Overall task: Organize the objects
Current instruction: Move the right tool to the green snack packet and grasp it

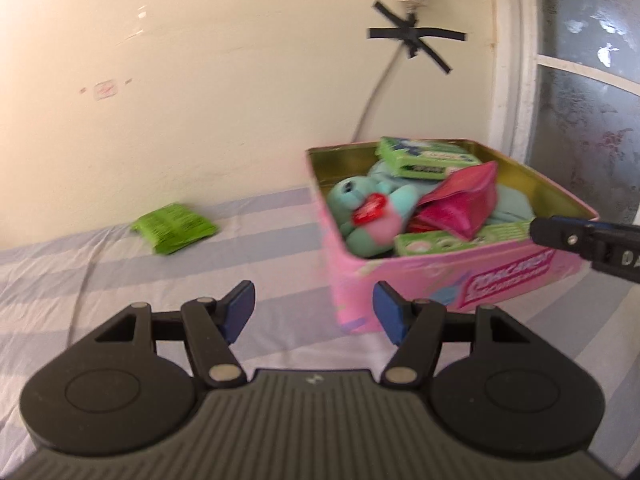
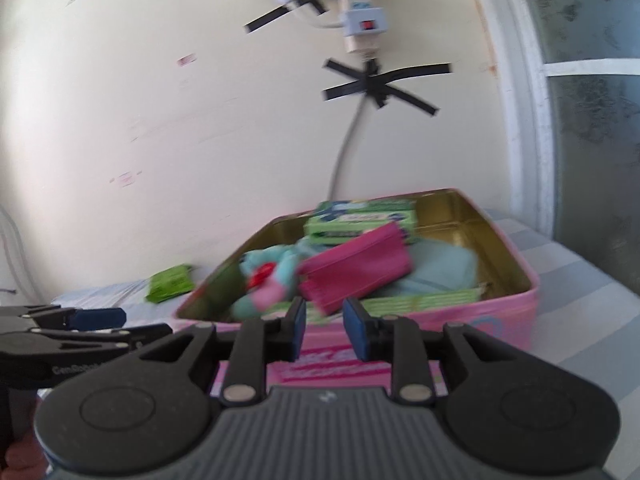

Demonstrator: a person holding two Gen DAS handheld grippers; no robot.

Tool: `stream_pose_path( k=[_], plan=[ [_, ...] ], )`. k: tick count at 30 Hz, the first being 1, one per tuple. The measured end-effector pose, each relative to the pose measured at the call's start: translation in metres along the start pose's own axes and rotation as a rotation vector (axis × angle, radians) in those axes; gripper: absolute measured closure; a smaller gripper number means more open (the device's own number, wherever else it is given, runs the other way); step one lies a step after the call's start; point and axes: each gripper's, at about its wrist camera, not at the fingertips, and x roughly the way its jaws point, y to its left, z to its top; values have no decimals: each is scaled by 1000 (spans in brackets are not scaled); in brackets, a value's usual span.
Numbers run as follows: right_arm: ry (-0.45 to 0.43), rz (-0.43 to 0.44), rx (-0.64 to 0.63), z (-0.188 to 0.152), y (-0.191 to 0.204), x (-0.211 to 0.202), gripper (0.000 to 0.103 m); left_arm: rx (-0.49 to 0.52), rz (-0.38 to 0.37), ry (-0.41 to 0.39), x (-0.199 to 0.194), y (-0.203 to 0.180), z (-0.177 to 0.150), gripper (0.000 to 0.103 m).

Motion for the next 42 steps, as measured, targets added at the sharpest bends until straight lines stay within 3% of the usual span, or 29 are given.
stream_pose_path(
  k=[7, 16, 20, 25, 31, 33, 35, 39, 42],
  plan=[
    [12, 72, -97, -4, 59, 9, 79, -71, 102, 35, 3, 65, -24, 34],
    [105, 198, -220, -27, 141, 51, 76, -155, 310, 105, 28, 158, -48, 34],
    [160, 248, -273, -40, 178, 80, 75, -298, 280, 116, 26, 188, -51, 34],
    [249, 262, -298, -55, 206, 129, 74, -392, 303, 109, 17, 202, -57, 30],
    [314, 183, -317, -55, 215, 203, 52, -401, 299, 112, 21, 207, -57, 22],
    [291, 175, -298, -47, 216, 224, 35, -405, 296, 111, 21, 207, -58, 21],
    [277, 216, -255, -36, 217, 247, 8, -409, 293, 111, 21, 208, -58, 21],
    [224, 210, -245, -20, 231, 287, 0, -412, 283, 114, 22, 209, -58, 16],
    [268, 153, -324, -19, 247, 323, 0, -417, 282, 115, 23, 209, -58, 15]
  ],
)
